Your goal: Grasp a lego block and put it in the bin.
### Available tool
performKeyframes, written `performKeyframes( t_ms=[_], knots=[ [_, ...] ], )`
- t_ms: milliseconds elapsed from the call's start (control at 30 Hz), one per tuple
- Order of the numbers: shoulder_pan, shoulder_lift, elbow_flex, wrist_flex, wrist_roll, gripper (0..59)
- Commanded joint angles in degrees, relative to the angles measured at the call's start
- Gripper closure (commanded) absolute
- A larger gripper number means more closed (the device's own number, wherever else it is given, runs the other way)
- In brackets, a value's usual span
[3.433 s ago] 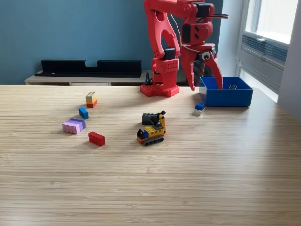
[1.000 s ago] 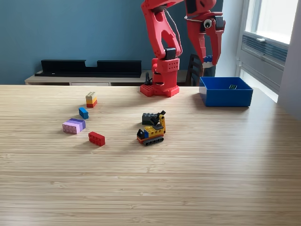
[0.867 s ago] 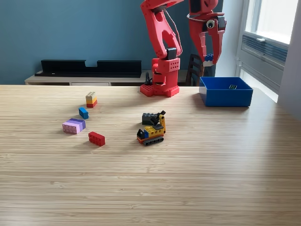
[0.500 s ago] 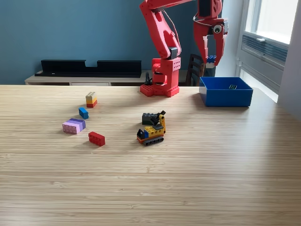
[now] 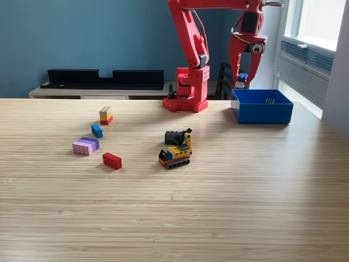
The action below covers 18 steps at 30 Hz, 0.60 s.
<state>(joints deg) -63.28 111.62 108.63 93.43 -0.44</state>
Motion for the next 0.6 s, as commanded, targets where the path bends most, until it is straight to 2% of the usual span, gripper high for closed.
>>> performKeyframes(
  t_ms=[33, 100, 133, 167, 233, 367, 467, 500, 600],
  knots=[
    [-1.5, -5.4, -5.5, 0.5, 0.4, 58.6],
    [-2.1, -7.5, -6.3, 0.5, 0.2, 58.3],
    [-2.4, -8.3, -6.8, 0.5, 0.1, 54.8],
    [-2.5, -9.1, -7.2, 0.5, 0.1, 48.0],
    [-2.6, -9.8, -8.2, 0.5, 0.0, 39.4],
    [-2.5, -10.5, -9.8, 0.5, 0.0, 29.3],
    [-2.5, -10.7, -10.6, 0.5, 0.0, 28.7],
    [-2.4, -10.7, -10.9, 0.5, 0.0, 30.2],
    [-1.4, -10.8, -12.0, 0.5, 0.3, 39.6]
  ],
)
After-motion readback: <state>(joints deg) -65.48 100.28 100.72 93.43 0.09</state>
